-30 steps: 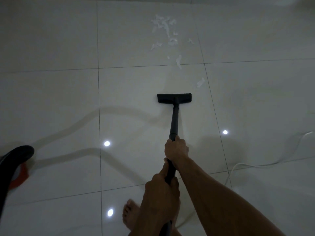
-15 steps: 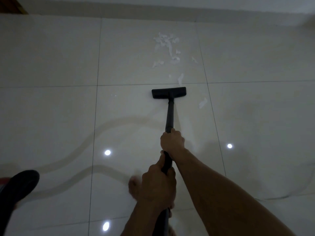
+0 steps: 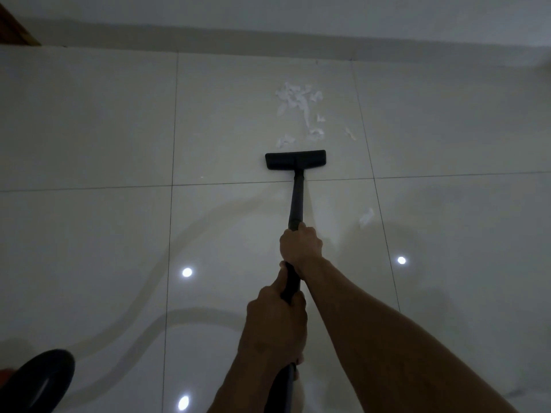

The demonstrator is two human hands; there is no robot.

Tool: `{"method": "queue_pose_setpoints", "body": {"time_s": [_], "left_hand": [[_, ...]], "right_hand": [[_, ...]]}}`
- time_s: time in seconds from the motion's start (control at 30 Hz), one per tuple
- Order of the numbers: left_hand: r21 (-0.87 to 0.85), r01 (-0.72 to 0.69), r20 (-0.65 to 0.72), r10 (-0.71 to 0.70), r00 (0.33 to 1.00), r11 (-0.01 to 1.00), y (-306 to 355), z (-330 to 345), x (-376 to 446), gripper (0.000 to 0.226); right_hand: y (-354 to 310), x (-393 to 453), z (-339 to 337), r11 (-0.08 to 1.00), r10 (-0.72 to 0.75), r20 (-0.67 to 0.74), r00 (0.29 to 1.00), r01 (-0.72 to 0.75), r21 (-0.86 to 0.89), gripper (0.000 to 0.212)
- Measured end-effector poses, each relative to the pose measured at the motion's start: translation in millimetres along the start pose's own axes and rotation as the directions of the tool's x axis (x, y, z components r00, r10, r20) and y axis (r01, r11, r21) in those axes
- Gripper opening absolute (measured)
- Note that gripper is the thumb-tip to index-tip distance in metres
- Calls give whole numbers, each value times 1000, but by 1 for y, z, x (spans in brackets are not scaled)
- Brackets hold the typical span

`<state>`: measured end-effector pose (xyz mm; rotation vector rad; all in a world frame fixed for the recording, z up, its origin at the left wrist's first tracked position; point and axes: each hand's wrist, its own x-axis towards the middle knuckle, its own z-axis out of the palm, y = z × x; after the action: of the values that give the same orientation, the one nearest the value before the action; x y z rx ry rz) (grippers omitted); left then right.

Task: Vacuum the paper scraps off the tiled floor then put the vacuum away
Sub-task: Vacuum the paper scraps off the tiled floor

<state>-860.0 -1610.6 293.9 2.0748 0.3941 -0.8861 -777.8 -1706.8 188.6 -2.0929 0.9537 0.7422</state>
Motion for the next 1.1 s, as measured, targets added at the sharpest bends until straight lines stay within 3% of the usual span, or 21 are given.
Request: {"method": "queue_pose_setpoints", "body": {"time_s": [0.17,0.5,0.73,1.1], "left_hand": [[24,-78,30,78,997,997,10,-21,35,47],[32,-24,112,20,993,999,43,-57,83,37],[95,-39,84,31,996,995,74,-84,126,34],[40,-18,45,16,999,999,133,-107,204,32]], "right_hand": [[-37,19,-6,1000,-22,0,1000,22,-9,39],[-94,56,-9,993,43,-43,998,-38,115,41],[-141,88,-17,985,60,-26,998,-55,163,40],[-212,160,-49,980,43,-35,998,-36,194,41]]}}
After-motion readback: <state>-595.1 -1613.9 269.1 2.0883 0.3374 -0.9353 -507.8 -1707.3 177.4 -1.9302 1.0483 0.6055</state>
